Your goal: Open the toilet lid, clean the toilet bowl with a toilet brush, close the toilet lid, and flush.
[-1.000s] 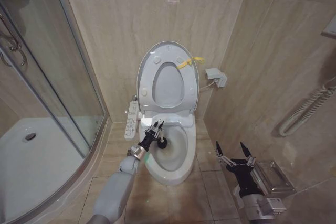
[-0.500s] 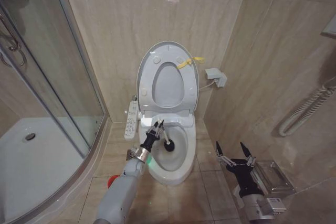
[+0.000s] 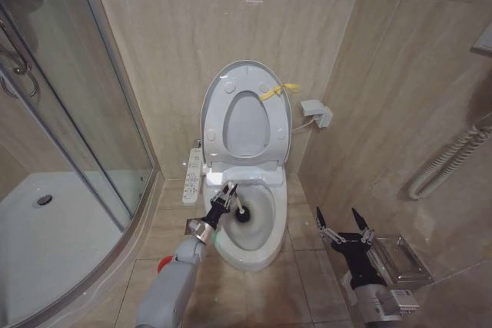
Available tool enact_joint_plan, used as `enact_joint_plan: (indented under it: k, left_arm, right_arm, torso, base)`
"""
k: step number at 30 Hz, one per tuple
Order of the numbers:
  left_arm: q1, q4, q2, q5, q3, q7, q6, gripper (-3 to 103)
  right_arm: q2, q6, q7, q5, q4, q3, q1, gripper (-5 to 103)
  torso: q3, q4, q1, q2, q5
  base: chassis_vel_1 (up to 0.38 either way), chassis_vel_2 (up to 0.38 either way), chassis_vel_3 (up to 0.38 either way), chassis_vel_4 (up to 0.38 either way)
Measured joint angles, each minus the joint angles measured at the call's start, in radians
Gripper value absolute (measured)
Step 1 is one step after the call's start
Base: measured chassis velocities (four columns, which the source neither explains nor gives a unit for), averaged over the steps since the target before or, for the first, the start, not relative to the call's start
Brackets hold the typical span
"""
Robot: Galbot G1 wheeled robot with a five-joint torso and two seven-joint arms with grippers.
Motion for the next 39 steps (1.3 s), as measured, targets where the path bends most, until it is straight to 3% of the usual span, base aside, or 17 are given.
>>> enact_joint_plan:
  k: [5, 10, 22, 31, 34, 39]
  left_arm:
    - [0.011, -0.086, 0.009, -0.081, 0.019, 0.009, 0.004, 22]
    - [0.053, -0.213, 0.052, -0.151, 0.042, 0.015, 0.050, 22]
    - [0.162, -0.336, 0.116, -0.274, 0.059, 0.018, 0.143, 22]
    - [0.181, -0.368, 0.146, -0.222, 0.034, 0.021, 0.133, 22]
    - [0.224, -0.459, 0.164, -0.369, 0.066, 0.045, 0.217, 22]
    - [0.243, -0.477, 0.167, -0.387, 0.076, 0.090, 0.232, 22]
  right_arm:
    - [0.000, 0.000, 0.000, 0.000, 0.000, 0.000, 0.000, 100]
    - [0.000, 0.000, 0.000, 0.000, 0.000, 0.000, 0.000, 100]
    - [0.000, 0.000, 0.000, 0.000, 0.000, 0.000, 0.000, 100]
    - [0.000, 0.000, 0.000, 0.000, 0.000, 0.000, 0.000, 100]
    - [0.000, 0.000, 0.000, 0.000, 0.000, 0.000, 0.000, 100]
    - [0.000, 0.000, 0.000, 0.000, 0.000, 0.000, 0.000, 100]
  torso:
    - [0.000, -0.0003, 0.000, 0.000, 0.0000]
    - [0.000, -0.0001, 0.000, 0.000, 0.0000]
    - [0.000, -0.0001, 0.000, 0.000, 0.0000]
    - [0.000, -0.0001, 0.000, 0.000, 0.0001]
    - [0.000, 0.0000, 0.000, 0.000, -0.0002]
    - [0.000, -0.0001, 0.000, 0.000, -0.0001]
  base:
    - [0.000, 0.000, 0.000, 0.000]
    - [0.000, 0.000, 0.000, 0.000]
    - [0.000, 0.000, 0.000, 0.000]
    - [0.000, 0.000, 0.000, 0.000]
    - [0.000, 0.000, 0.000, 0.000]
    - [0.000, 0.000, 0.000, 0.000]
